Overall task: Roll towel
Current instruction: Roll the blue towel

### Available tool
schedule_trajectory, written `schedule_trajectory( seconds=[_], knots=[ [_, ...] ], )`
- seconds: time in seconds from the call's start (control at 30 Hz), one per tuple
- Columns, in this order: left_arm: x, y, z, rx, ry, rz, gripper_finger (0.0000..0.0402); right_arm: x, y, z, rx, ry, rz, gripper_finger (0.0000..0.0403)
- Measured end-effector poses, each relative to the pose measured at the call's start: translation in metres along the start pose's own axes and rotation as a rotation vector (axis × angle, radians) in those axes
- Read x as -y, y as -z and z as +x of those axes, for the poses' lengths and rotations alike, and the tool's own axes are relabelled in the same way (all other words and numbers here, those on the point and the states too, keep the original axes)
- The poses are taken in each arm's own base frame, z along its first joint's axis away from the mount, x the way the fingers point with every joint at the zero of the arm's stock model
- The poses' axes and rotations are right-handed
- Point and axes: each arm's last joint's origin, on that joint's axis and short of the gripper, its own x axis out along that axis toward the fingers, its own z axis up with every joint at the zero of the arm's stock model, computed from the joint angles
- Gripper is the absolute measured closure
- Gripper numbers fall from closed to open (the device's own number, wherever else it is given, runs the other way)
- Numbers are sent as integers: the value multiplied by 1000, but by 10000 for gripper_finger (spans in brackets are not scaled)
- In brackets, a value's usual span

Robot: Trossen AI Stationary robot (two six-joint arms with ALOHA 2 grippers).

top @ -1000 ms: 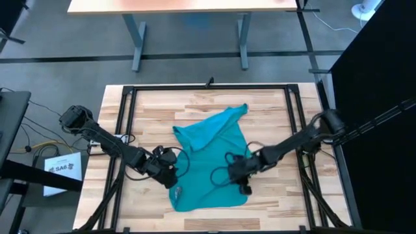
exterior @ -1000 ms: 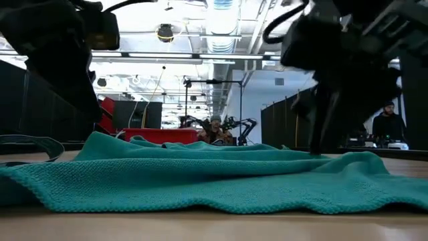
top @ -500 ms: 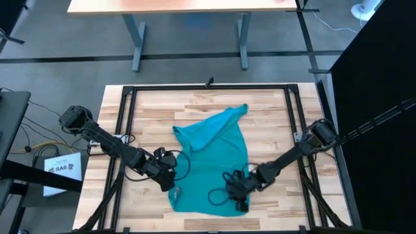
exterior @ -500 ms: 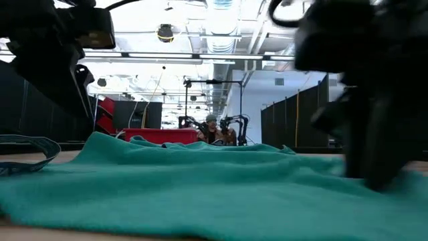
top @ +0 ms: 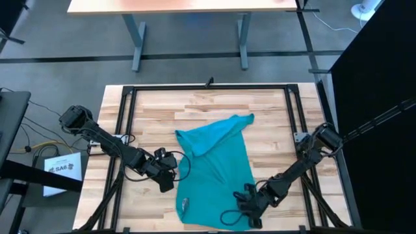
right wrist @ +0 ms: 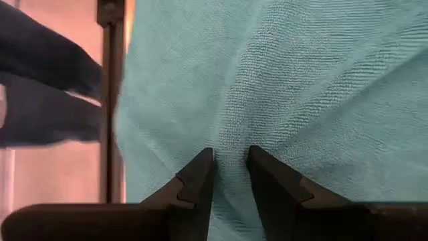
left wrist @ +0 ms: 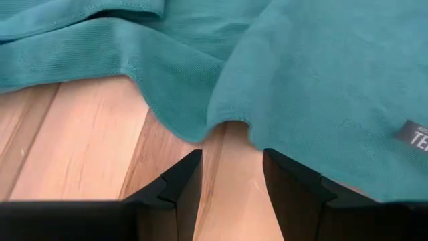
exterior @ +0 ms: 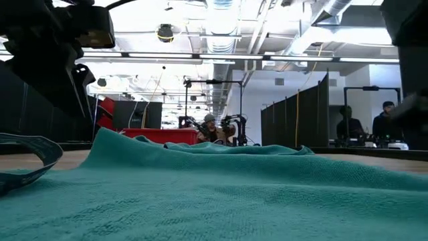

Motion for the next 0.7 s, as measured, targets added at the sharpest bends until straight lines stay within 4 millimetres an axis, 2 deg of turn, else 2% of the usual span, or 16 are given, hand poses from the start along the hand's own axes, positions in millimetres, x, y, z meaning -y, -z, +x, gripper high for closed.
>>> schedule_trajectory(
  seconds=[0.1, 0.2, 0.37, 0.5, 0.6, 0.7],
  knots=[
    [1, -1, 0, 2, 6, -6, 258, 14, -24, -13, 32, 117, -76, 316],
    [4, -6, -3, 16, 19, -8, 258, 29, -57, -38, 117, 204, -138, 316],
    [7, -25, -12, 64, 41, 19, 258, 73, -98, -79, 229, 338, -218, 316],
    [4, -41, -16, 90, 29, 14, 258, 102, -110, -108, 233, 395, -249, 316],
    [-2, -53, -17, 111, 16, 8, 258, 121, -117, -114, 210, 427, -327, 316],
    [-13, -61, -14, 118, -15, -30, 258, 147, -125, -107, 160, 444, -402, 316]
  ],
)
